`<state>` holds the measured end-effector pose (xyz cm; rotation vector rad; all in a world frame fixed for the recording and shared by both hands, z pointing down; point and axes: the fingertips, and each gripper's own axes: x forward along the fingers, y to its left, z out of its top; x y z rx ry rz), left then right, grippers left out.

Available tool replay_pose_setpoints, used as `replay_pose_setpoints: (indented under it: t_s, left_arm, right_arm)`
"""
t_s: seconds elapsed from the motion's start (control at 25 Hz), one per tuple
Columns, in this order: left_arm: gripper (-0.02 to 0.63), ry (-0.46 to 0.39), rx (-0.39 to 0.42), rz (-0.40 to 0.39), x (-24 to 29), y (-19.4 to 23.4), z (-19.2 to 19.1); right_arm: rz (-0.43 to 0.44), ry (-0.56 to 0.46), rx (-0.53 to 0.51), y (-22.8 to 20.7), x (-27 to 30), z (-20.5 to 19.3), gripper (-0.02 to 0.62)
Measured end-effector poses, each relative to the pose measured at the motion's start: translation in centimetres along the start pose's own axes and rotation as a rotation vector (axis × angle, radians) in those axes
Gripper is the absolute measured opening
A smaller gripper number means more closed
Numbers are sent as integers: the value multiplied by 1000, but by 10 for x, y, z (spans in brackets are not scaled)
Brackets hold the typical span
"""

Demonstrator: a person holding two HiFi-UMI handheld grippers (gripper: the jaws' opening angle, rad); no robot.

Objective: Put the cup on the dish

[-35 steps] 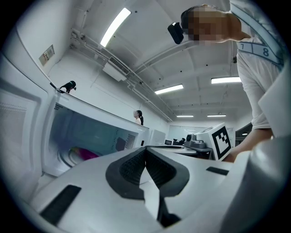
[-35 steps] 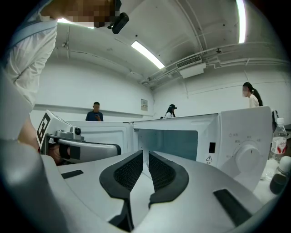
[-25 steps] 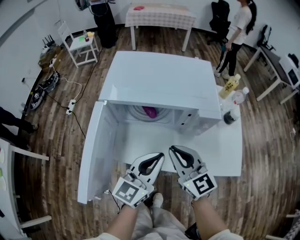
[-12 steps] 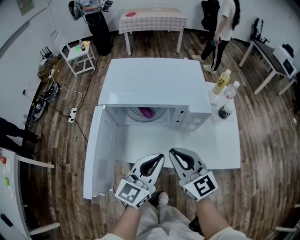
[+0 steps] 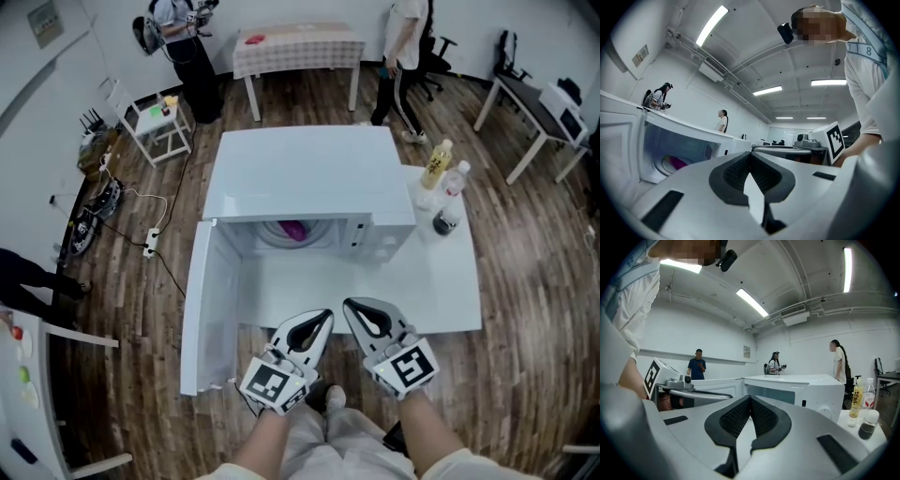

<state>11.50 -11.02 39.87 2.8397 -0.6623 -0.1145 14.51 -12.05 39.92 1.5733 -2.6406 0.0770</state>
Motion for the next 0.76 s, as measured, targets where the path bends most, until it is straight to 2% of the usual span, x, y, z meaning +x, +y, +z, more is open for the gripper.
replay_pose_setpoints:
  t_s: [0.76]
  left_arm:
    - [3, 5, 19, -4, 1, 1, 8]
  right_arm:
    - [9, 4, -17, 1, -3, 5, 31]
